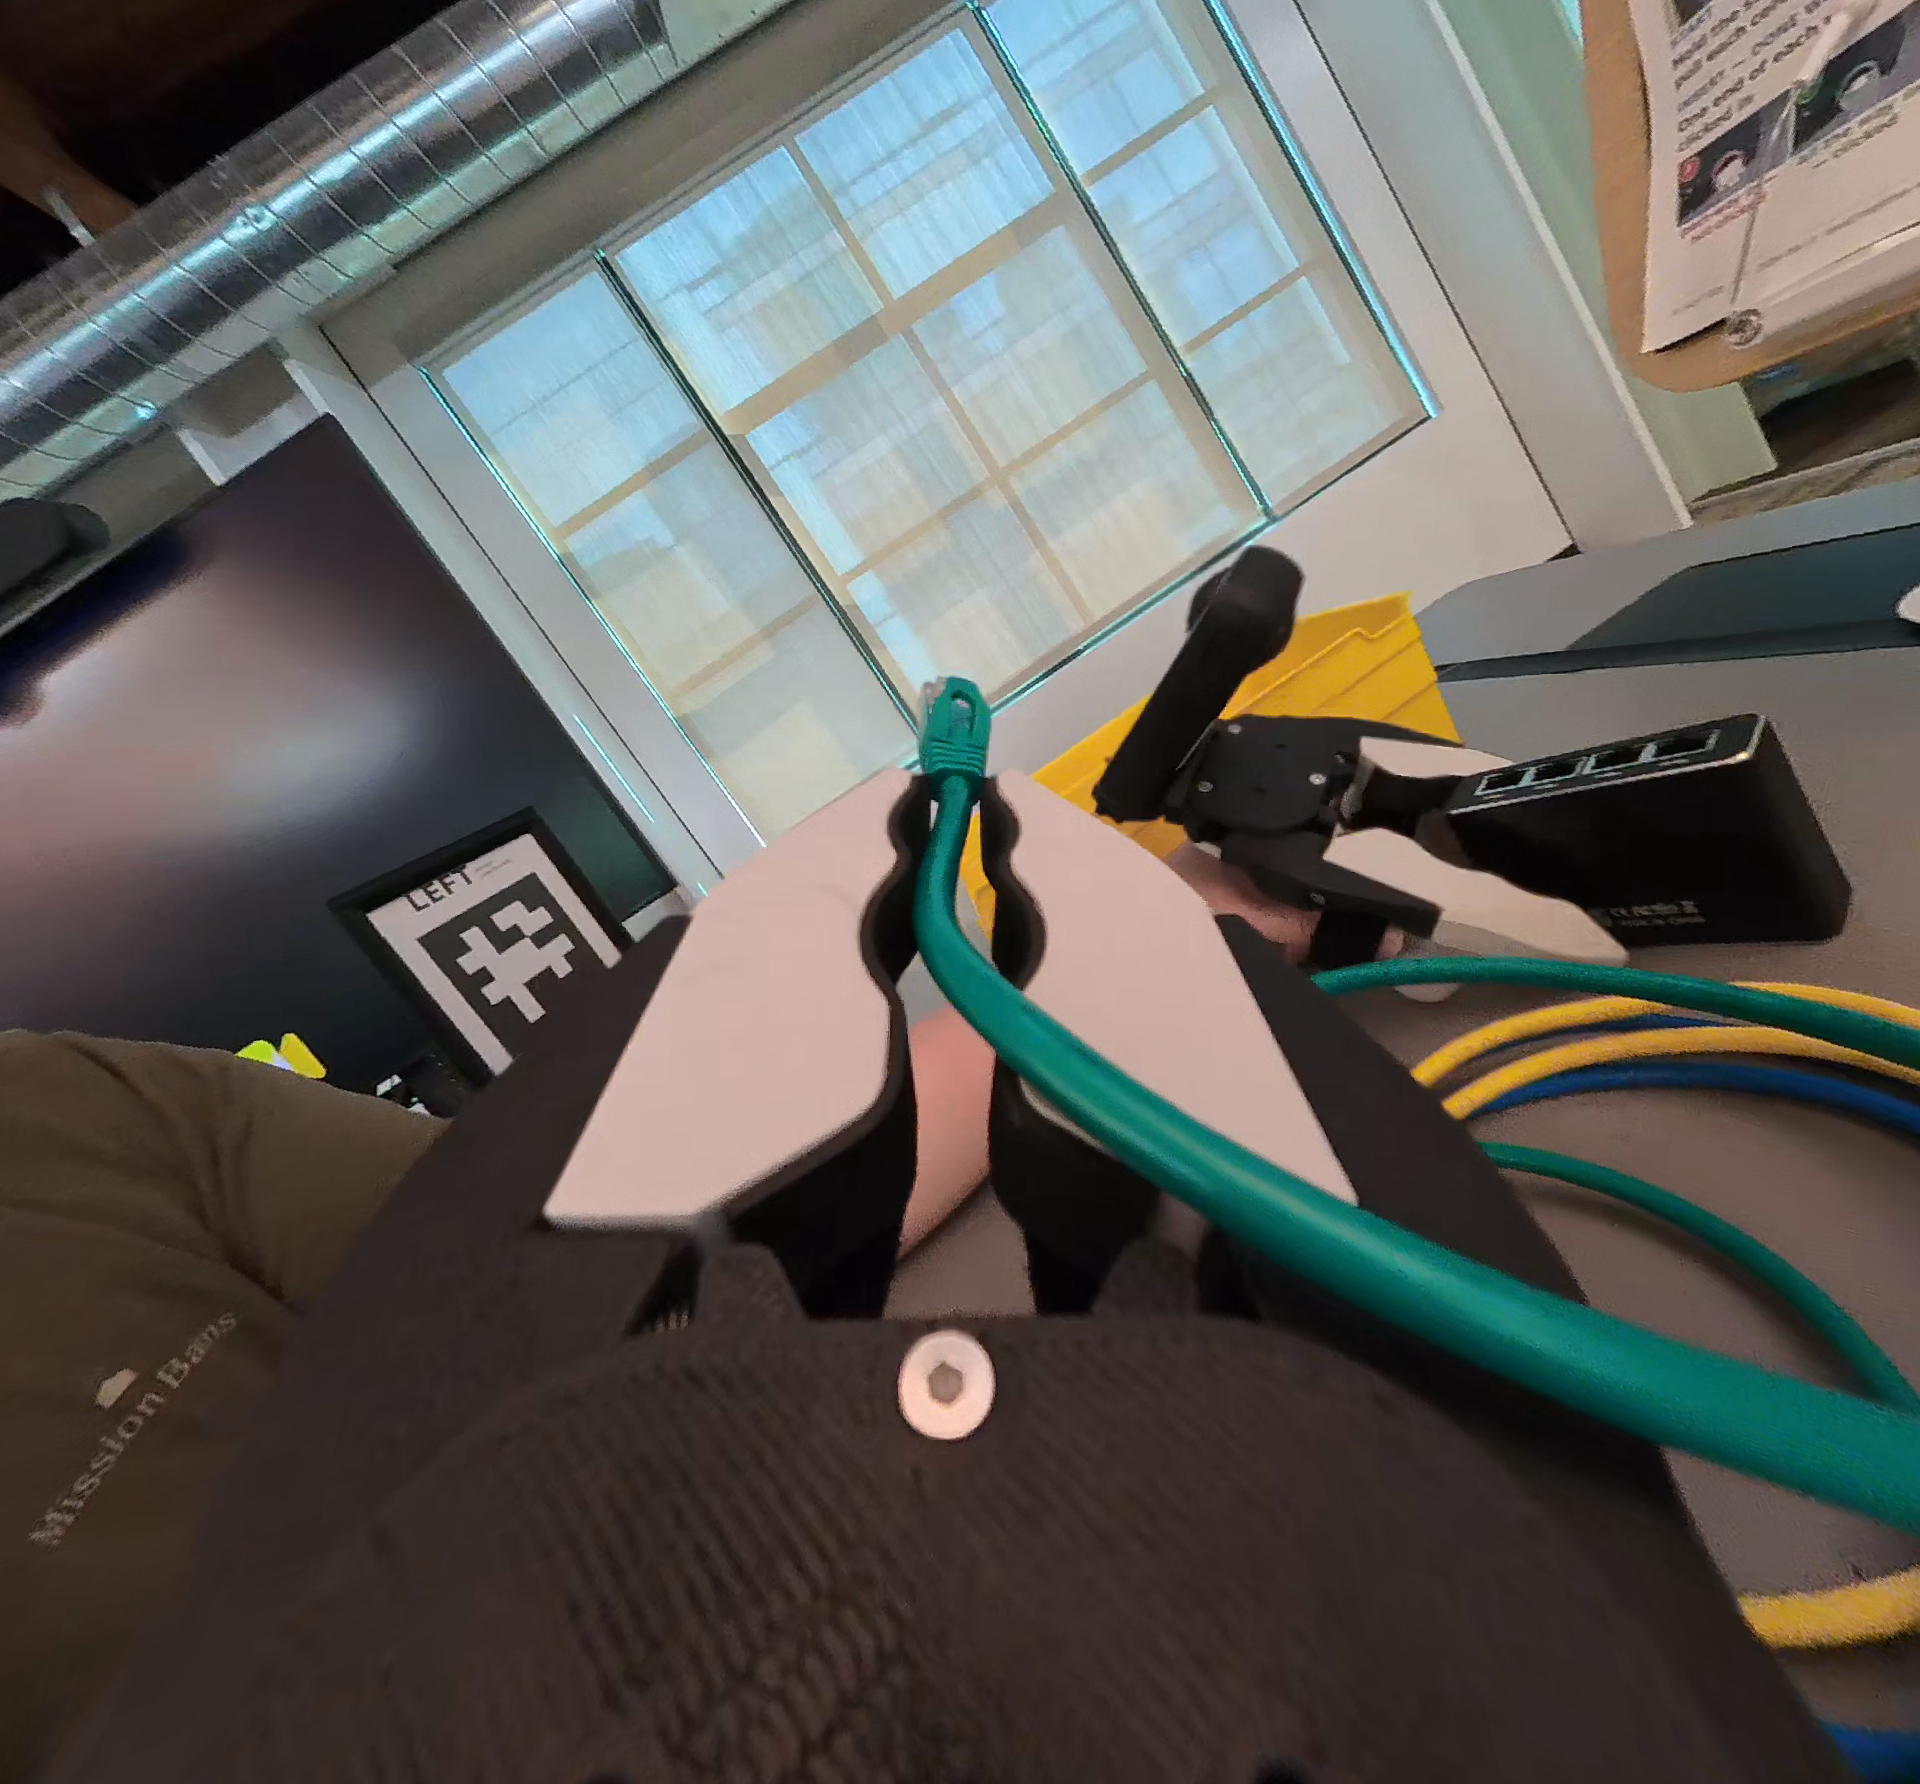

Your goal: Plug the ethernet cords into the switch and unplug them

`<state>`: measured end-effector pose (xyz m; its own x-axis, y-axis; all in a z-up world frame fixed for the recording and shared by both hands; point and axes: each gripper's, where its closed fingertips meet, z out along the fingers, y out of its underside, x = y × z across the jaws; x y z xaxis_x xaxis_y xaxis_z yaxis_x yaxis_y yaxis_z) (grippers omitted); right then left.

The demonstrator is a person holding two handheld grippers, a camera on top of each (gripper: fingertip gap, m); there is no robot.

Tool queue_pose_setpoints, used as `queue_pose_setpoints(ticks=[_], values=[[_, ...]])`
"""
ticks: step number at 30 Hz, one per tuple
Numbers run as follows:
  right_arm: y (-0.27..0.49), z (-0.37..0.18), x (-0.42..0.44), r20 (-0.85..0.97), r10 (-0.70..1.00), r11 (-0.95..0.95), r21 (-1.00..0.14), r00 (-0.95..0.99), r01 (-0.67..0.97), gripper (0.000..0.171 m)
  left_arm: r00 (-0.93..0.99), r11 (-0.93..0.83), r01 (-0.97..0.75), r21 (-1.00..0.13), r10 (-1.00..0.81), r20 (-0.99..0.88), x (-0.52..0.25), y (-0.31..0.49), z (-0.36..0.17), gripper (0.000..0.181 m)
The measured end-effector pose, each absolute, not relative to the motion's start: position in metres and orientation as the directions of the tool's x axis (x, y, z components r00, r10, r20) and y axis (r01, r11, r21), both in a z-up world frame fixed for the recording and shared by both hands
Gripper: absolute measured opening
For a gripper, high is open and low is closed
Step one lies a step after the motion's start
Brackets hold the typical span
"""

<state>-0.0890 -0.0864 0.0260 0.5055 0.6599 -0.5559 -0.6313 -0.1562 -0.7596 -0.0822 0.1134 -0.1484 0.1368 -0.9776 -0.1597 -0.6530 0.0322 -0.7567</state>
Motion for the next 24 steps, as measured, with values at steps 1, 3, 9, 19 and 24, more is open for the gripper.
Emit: queue_pose_setpoints(ticks=[1, 3, 9, 19, 24], values=[[-0.085, 0.024, -0.089, -0.559, 0.652, -0.159, -0.761, 0.512, -0.629, 0.01, 0.122, 0.032, -0.66, -0.75, -0.981, -0.149, -0.078, 0.111, -0.15, 0.061], [-0.083, 0.023, -0.089, -0.561, 0.649, -0.163, -0.762, 0.514, -0.626, 0.01, 0.087, 0.038, -0.659, -0.751, -0.988, -0.126, -0.073, 0.108, -0.151, 0.037], [-0.076, 0.014, -0.089, -0.551, 0.618, -0.169, -0.79, 0.561, -0.589, 0.009, 0.072, 0.09, -0.62, -0.779, -0.983, -0.171, -0.066, 0.108, -0.142, 0.037], [-0.055, 0.016, -0.082, -0.463, 0.508, -0.156, -0.879, 0.727, -0.451, 0.009, 0.145, 0.281, -0.464, -0.84, -0.912, -0.384, -0.072, 0.102, -0.063, 0.036], [-0.04, 0.049, -0.084, -0.292, 0.492, -0.121, -0.956, 0.82, -0.267, 0.009, 0.191, 0.464, -0.355, -0.812, -0.814, -0.548, -0.079, 0.08, 0.01, 0.036]])
